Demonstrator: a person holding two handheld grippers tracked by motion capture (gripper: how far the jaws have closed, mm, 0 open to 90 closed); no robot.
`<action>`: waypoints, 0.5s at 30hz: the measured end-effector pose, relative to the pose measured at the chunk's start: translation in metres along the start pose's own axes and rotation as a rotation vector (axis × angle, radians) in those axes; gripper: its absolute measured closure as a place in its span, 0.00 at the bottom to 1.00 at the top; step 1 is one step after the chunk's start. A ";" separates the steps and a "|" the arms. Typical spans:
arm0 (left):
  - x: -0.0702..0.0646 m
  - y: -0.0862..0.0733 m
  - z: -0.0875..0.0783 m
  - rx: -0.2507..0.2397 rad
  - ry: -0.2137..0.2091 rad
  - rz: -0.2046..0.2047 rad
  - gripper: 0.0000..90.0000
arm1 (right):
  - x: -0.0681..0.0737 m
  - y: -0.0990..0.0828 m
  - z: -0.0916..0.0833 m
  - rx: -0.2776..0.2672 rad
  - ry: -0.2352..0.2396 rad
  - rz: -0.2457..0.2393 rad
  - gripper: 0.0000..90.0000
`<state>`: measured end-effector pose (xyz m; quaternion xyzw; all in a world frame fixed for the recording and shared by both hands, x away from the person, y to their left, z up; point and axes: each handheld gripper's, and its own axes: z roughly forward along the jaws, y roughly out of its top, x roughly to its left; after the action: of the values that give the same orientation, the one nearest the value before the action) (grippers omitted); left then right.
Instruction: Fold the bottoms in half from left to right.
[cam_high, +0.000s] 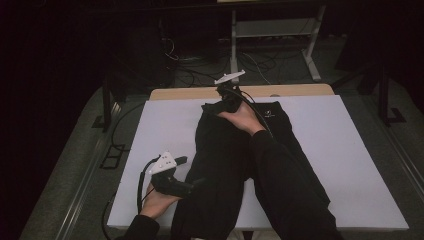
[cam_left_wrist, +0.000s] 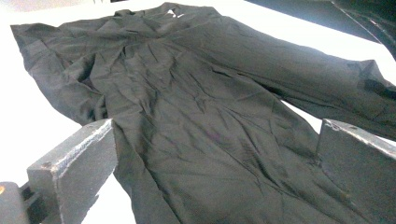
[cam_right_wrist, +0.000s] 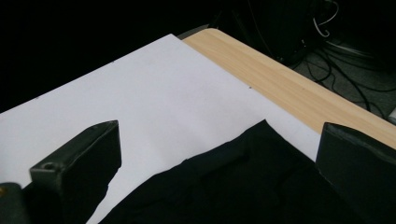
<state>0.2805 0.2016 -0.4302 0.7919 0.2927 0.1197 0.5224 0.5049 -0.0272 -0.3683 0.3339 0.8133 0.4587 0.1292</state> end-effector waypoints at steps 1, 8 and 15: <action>0.000 0.000 0.000 0.000 0.000 0.000 0.00 | 0.000 0.000 0.000 0.000 0.000 0.000 0.00; 0.000 0.000 0.000 -0.002 -0.002 -0.001 0.00 | -0.003 0.003 0.017 0.006 -0.009 0.018 0.00; 0.000 0.000 -0.001 -0.002 0.001 -0.004 0.00 | -0.003 0.006 0.032 -0.014 -0.017 0.036 0.00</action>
<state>0.2802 0.2020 -0.4296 0.7907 0.2943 0.1196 0.5233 0.5263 -0.0060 -0.3813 0.3514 0.8028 0.4637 0.1304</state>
